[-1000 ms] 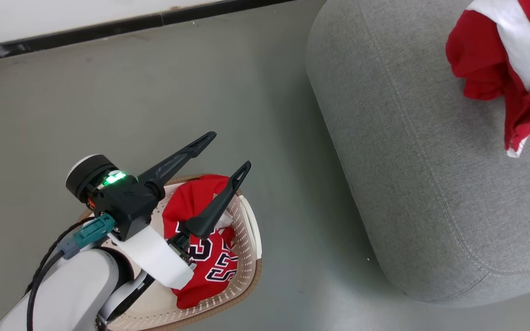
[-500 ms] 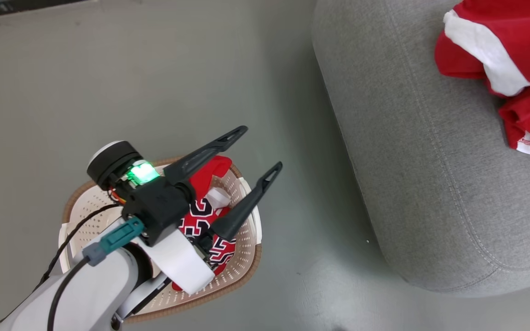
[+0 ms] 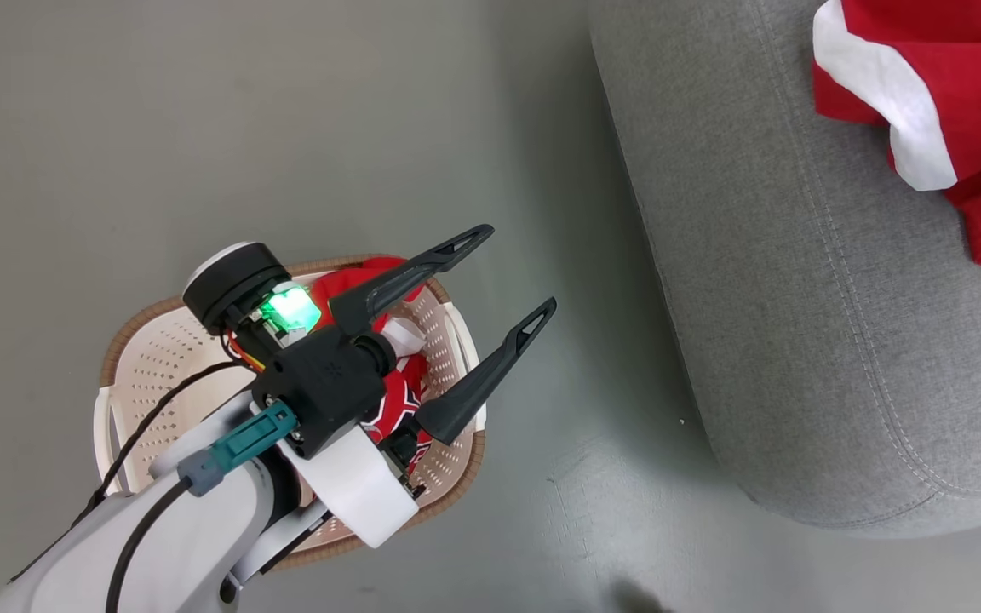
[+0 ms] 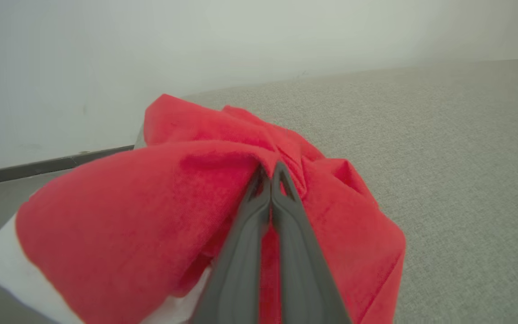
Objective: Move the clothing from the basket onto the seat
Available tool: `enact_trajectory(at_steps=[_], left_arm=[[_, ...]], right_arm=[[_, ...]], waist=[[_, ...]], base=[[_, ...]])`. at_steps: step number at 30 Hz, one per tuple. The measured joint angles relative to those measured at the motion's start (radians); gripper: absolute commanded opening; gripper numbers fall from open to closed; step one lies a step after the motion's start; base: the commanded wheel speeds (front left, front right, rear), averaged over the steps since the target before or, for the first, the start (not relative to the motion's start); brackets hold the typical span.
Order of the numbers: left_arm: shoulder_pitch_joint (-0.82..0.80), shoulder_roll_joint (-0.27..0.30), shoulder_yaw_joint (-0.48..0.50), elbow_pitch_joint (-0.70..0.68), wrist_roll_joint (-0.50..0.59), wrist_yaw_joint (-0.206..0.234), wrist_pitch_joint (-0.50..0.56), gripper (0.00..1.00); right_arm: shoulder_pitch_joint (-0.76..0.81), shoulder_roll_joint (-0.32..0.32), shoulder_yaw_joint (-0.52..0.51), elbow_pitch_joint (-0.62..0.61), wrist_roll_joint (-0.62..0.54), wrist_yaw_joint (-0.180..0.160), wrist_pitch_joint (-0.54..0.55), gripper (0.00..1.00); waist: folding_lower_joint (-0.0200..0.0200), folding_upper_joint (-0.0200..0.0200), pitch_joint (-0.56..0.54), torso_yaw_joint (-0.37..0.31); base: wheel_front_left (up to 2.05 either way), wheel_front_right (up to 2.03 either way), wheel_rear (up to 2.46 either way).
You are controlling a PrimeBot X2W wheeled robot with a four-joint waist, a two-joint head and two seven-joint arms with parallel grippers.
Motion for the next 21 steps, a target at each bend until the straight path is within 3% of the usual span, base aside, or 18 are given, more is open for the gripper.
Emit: enact_trajectory(at_steps=[21], left_arm=[[-0.030,0.006,-0.001,0.003,0.011,0.000,0.003,1.00]], right_arm=[[-0.039,0.028,-0.064,0.189,-0.032,0.000,-0.033,0.00]], waist=[[0.0000,0.0000,0.045,-0.012]], base=[[0.00,0.00,0.00]])
